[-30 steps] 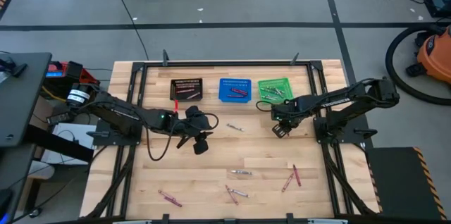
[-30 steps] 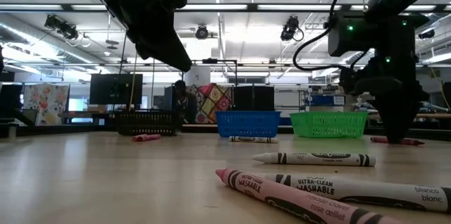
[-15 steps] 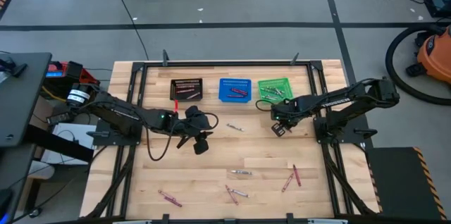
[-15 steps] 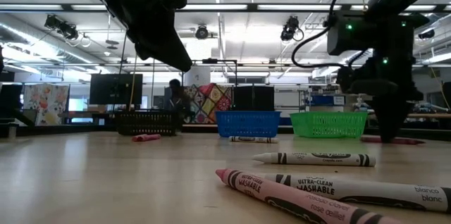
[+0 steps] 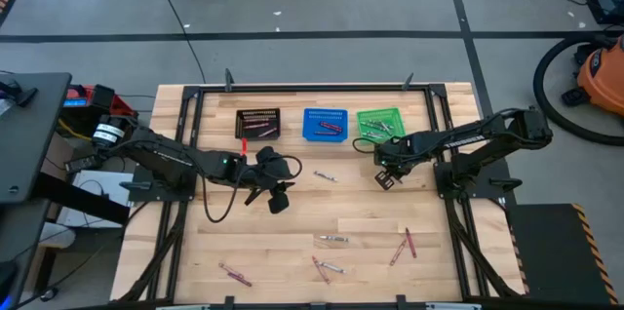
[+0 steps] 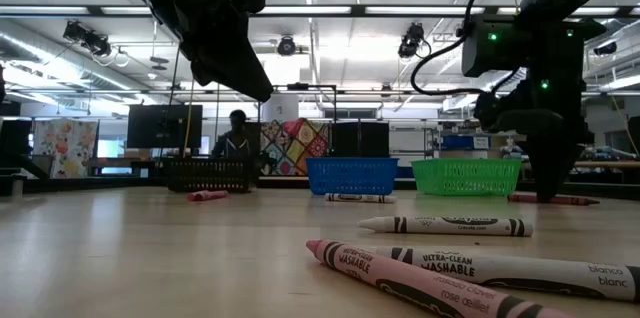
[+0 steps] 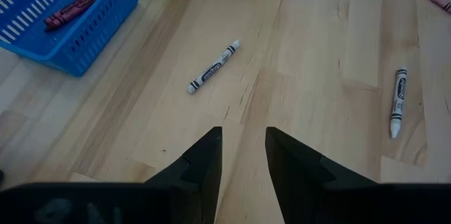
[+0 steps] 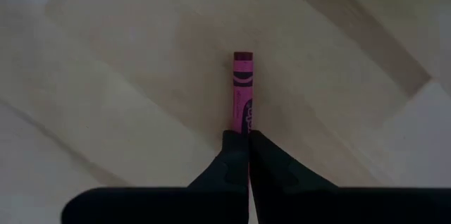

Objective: Sort crayons
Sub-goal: Put the red crayon into the blue bin

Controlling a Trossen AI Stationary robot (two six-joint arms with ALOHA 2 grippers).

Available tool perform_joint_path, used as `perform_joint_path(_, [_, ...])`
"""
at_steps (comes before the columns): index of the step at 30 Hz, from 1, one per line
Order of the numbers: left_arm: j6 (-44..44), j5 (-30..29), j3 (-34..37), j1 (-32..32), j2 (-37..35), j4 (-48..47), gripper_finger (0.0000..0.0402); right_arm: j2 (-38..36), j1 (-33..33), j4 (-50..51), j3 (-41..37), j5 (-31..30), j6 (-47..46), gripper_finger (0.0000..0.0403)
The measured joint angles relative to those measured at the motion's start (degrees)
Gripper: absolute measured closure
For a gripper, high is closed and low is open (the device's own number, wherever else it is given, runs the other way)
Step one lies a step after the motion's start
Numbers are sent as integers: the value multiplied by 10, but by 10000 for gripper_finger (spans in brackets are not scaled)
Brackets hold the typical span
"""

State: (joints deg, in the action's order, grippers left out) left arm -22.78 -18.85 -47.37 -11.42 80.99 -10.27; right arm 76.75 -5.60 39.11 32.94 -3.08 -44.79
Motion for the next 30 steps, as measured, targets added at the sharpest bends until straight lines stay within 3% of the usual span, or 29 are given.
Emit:
perform_joint_path(14, [-7,-2,0,9,0,37,281,1,31,-15,79,31,62,396])
perform_joint_path(30, [0,-15,0,24,0,120,280,0,63,-133,177,61,168,396])
